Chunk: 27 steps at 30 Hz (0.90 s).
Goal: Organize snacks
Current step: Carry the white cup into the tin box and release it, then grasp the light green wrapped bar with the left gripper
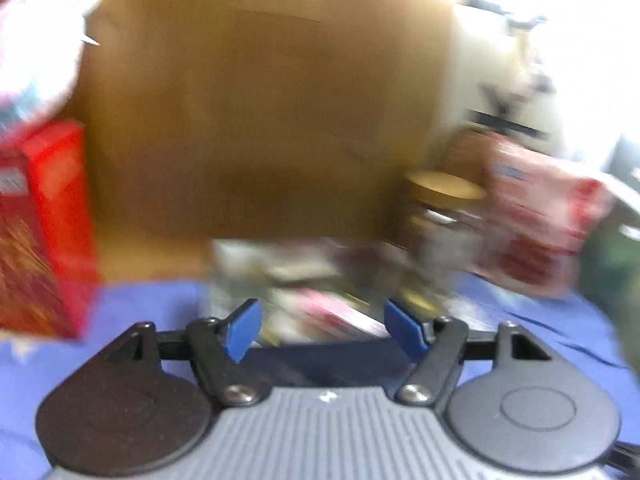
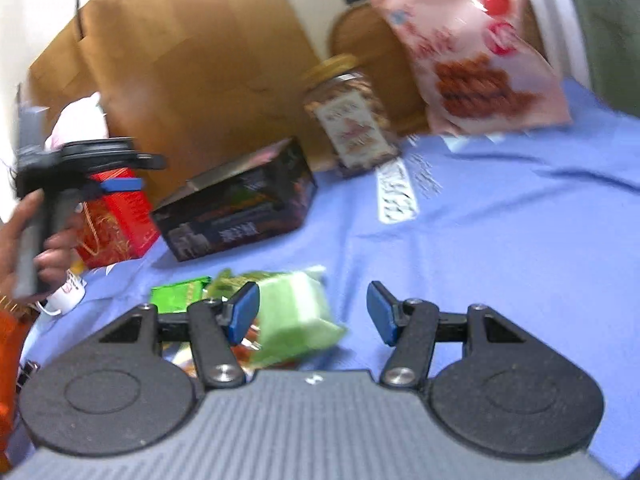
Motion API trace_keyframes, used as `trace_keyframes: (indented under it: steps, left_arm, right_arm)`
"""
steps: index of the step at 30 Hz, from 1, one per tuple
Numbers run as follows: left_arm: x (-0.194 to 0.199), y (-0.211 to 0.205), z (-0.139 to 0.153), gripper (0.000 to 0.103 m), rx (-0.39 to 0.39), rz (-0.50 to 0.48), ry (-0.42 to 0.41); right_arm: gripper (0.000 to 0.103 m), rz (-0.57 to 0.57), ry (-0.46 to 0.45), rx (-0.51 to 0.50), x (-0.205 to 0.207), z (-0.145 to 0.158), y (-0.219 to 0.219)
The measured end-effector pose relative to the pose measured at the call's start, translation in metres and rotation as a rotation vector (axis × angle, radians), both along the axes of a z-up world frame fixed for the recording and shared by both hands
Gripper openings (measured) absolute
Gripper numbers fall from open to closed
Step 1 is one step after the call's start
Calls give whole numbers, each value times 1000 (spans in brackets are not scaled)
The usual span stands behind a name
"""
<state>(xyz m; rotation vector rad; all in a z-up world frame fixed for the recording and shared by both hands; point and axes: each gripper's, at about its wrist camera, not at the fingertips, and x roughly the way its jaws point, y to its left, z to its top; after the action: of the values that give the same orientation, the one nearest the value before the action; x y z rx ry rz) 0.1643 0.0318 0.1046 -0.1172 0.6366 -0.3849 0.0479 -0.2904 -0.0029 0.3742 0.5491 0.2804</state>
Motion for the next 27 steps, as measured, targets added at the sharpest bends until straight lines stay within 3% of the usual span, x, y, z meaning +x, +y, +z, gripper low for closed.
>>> trace_keyframes:
  steps: [3, 6, 9, 12, 13, 15, 16, 18, 20, 23, 27]
  left_arm:
    - [-25, -28, -20, 69, -66, -155, 109]
    - [-40, -57, -40, 71, -70, -251, 170]
    - [-37, -81, -55, 73, -24, -264, 210]
    - [-33, -93, -65, 72, -30, -269, 262]
    - [-36, -97, -71, 71, -23, -263, 269]
    - [-39, -102, -76, 69, -13, -260, 278]
    - [-41, -104, -76, 69, -14, -265, 282]
    - [-44, -107, -75, 69, -8, -272, 281]
    - [-47, -107, -71, 69, 4, -270, 271]
    - [-47, -104, -68, 71, -8, -260, 274]
    - [-47, -99, -59, 71, -40, -243, 252]
  right_arm:
    - [62, 10, 46, 59, -1, -13, -10]
    - [62, 71, 60, 116, -5, -17, -10]
    - [63, 151, 22, 0, -4, -9, 12]
    - [63, 185, 15, -146, 8, -10, 39]
    - [62, 190, 3, -203, 10, -12, 47]
    - [47, 182, -29, -302, 5, -13, 53]
    - [34, 183, -26, -302, 3, -13, 51]
    - [27, 174, -13, -258, -2, -14, 37]
    - [26, 134, -13, -249, -6, -15, 25]
    - [28, -17, -18, -258, -14, -16, 3]
    - [29, -87, -5, -152, -23, -16, -23]
